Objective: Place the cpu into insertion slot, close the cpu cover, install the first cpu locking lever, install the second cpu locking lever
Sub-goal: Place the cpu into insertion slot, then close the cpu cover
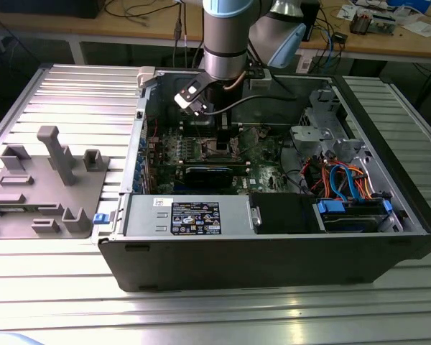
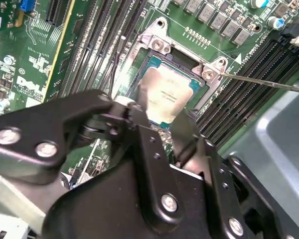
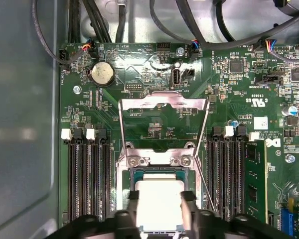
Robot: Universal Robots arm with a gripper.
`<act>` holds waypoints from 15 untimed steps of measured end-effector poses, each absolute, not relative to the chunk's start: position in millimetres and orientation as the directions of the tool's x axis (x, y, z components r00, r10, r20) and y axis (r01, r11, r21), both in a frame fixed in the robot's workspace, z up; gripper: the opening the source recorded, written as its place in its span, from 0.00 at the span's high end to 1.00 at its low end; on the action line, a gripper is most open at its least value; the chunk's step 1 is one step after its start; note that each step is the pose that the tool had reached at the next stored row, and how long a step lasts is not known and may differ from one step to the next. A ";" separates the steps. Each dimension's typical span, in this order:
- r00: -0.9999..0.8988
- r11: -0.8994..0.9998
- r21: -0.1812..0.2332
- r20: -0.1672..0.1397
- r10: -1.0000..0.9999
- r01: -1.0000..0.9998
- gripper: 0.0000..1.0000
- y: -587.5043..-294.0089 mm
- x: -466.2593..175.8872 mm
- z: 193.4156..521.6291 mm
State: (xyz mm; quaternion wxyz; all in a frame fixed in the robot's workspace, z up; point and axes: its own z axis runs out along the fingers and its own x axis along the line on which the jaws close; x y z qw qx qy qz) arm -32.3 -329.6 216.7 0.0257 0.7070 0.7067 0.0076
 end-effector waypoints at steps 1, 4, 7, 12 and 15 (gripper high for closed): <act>0.001 0.000 0.047 -0.026 1.000 0.999 0.59 -329.6 -32.3 216.7; 0.001 0.000 0.047 -0.026 1.000 0.999 0.77 -329.7 -32.3 216.8; 0.001 0.000 0.047 -0.026 1.000 0.999 0.89 -329.7 -32.2 216.8; 0.001 0.000 0.046 -0.026 1.000 0.999 0.89 -329.7 -32.2 216.8; 0.001 0.000 0.046 -0.026 1.000 0.999 0.89 -329.7 -32.0 216.8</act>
